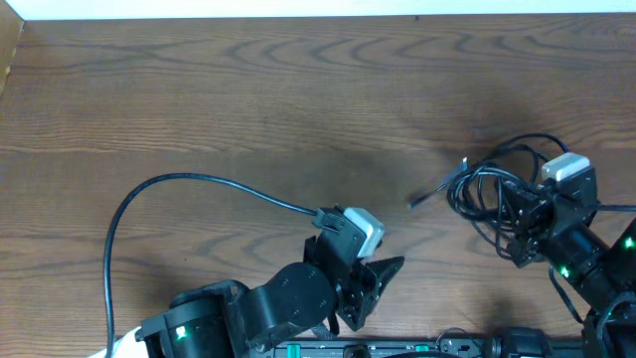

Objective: Untangle cables

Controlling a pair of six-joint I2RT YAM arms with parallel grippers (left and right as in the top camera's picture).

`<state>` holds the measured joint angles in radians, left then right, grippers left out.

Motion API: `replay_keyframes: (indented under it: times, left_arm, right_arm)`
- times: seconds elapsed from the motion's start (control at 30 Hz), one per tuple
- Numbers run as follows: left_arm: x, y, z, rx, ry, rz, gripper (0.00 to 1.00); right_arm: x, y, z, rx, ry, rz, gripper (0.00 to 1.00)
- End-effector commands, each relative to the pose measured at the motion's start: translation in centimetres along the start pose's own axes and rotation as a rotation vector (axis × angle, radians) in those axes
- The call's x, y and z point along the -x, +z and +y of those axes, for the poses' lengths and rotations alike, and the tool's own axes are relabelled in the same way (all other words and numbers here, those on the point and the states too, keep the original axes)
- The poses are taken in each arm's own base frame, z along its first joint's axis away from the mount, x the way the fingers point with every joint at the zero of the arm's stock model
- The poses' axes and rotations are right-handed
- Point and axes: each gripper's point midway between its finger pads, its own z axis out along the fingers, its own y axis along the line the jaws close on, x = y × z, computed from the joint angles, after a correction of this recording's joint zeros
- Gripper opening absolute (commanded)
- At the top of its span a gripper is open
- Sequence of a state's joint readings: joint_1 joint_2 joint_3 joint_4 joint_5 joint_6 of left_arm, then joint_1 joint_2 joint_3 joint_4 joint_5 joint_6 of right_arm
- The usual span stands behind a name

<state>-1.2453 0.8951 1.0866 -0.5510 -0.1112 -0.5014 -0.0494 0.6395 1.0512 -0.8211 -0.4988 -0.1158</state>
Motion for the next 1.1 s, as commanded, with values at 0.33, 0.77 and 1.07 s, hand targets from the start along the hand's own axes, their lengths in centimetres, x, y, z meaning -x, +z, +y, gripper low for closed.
replay_keyframes:
  times: [0.33,0.77,1.07]
  left_arm:
    - [4.3,-3.3,1.0,0.044,-0.091,-0.206,0.54]
    - [5.5,-4.3,1.3,0.043,-0.183,-0.270,0.64]
    - [3.9,-1.5,-2.6,-0.138,-0.232,-0.130,0.63]
  right_arm:
    - [-1.2,-0.7,4.0,0.227,-0.365,-0.005,0.01]
    - [-1.8,-3.3,10.0,0.570,-0.784,-0.216,0.01]
    - [-1.4,-4.1,11.1,0.618,-0.966,-0.338,0.01]
